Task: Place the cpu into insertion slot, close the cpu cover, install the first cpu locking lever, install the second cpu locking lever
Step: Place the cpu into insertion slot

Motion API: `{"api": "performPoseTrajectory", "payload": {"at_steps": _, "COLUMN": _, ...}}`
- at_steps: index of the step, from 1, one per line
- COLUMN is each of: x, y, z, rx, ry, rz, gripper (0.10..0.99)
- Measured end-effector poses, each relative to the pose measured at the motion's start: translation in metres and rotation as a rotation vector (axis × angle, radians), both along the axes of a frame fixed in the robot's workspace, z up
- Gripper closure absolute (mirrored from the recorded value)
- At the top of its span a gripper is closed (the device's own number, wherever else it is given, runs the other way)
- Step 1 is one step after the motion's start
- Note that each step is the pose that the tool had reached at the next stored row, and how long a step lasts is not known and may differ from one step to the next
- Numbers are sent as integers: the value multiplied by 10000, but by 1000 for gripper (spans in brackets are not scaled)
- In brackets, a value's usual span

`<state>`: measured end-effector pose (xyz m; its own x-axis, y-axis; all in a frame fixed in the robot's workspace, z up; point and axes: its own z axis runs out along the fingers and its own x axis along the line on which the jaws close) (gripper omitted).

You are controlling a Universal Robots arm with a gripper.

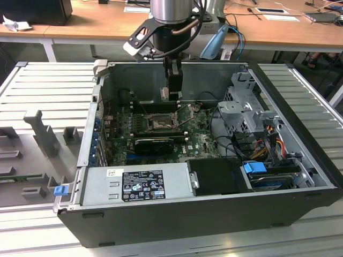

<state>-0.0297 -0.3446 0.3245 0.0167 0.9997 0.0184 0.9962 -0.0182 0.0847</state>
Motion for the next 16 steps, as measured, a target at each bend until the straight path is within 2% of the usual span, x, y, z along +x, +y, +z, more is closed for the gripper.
{"api": "performPoseTrajectory", "payload": {"at_steps": 2, "x": 0, "y": 0, "z": -3, "rx": 0, "ry": 1, "rz": -195, "gripper": 557}}
{"api": "performPoseTrajectory", "payload": {"at_steps": 8, "x": -5, "y": 0, "z": -54, "rx": -18, "ry": 2, "rz": -219, "gripper": 557}}
{"api": "performPoseTrajectory", "payload": {"at_steps": 13, "x": -6, "y": 0, "z": -166, "rx": -18, "ry": 6, "rz": -190, "gripper": 557}}
{"api": "performPoseTrajectory", "payload": {"at_steps": 16, "x": -6, "y": 1, "z": -227, "rx": -14, "ry": 5, "rz": 141, "gripper": 557}}
